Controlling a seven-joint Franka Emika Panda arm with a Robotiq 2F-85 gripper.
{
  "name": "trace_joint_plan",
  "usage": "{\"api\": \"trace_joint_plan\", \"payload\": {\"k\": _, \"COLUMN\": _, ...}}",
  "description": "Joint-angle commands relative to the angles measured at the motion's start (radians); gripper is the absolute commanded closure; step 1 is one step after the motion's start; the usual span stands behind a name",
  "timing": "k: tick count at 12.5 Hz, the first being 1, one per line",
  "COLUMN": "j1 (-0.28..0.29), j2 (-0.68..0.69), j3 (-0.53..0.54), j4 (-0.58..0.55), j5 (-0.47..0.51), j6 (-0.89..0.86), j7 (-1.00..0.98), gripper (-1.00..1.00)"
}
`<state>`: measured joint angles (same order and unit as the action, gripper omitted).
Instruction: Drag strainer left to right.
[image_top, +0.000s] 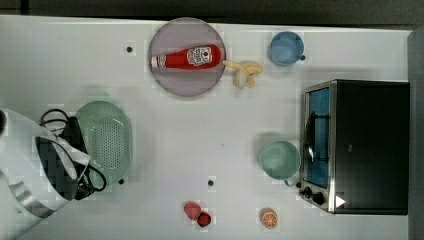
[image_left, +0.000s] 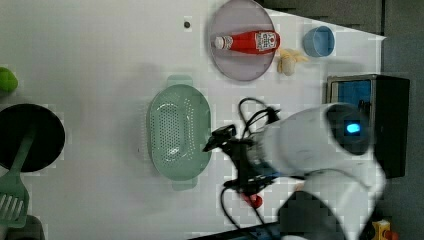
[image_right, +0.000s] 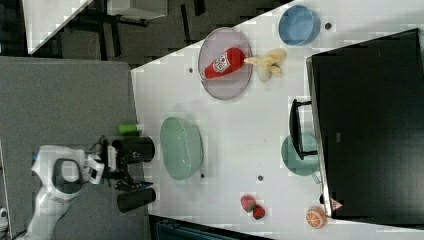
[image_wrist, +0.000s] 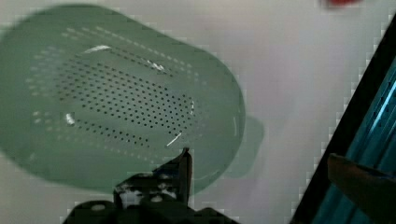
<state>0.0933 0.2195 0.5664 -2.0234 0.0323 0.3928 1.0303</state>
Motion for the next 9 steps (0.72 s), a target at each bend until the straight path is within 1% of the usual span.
{"api": "trace_joint_plan", "payload": {"k": 1, "j1": -0.047, "j2": -0.003, "j3": 0.000, "j4": -0.021, "j5": -0.003, "j6": 0.173, "j7": 0.212, "gripper": -1.00}}
{"api": "trace_joint_plan", "payload": {"k": 4, "j1": -0.046, "j2": 0.095, "j3": -0.008, "j4": -0.113, "j5": -0.038, "j6": 0.406, "j7": 0.213, "gripper": -1.00}}
{"api": "trace_joint_plan", "payload": {"k": 6, "j1": -0.045, "j2": 0.153, "j3": -0.018, "j4": -0.162, "j5": -0.042, "j6": 0.543, "j7": 0.214, "gripper": -1.00}}
{"api": "trace_joint_plan", "payload": {"k": 9, "j1": -0.029, "j2": 0.233, "j3": -0.057, "j4": -0.182, "j5": -0.044, "j6": 0.666, "j7": 0.214, "gripper": -1.00}}
